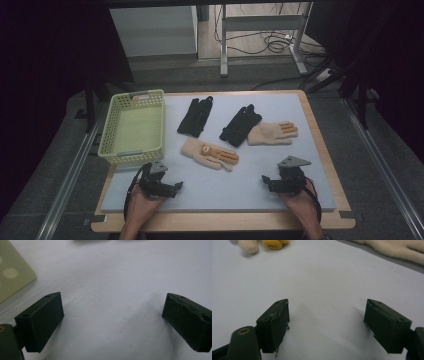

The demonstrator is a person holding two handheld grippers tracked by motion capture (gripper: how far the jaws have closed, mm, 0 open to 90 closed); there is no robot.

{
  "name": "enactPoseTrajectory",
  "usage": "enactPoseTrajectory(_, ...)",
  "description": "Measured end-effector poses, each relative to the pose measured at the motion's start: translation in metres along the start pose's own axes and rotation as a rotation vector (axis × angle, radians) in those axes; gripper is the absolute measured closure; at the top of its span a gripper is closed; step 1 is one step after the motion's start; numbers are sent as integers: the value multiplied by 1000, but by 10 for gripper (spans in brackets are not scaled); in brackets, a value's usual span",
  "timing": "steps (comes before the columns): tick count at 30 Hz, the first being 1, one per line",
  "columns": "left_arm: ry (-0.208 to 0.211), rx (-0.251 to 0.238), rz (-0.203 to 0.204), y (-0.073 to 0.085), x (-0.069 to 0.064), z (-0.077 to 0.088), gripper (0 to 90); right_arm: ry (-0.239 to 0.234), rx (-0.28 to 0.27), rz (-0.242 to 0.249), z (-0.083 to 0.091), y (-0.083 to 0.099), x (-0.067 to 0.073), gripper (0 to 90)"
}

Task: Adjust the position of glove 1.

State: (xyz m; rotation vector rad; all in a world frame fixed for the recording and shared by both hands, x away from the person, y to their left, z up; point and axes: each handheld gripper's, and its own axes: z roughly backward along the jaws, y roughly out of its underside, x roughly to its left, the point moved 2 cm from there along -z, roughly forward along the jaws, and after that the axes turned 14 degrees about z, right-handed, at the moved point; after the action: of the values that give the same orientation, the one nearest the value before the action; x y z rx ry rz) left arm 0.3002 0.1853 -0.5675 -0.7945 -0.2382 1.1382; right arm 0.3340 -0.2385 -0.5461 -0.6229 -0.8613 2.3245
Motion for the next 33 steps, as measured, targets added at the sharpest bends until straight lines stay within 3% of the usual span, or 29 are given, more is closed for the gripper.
enactPoseTrajectory(21, 0, -8, 9, 0, 1, 1, 57, -3, 6, -5, 0, -1, 0, 200)
enactPoseTrajectory(25, 0, -9, 9, 0, 1, 1, 58, -4, 30, -16, 0, -4, -2, 234)
enactPoseTrajectory(29, 0, -9, 9, 0, 1, 1, 58, -60, 6, -71, 0, -11, -8, 251)
enactPoseTrajectory(33, 1, -9, 9, 0, 1, 1, 58, -78, 5, -55, -7, -23, -11, 250)
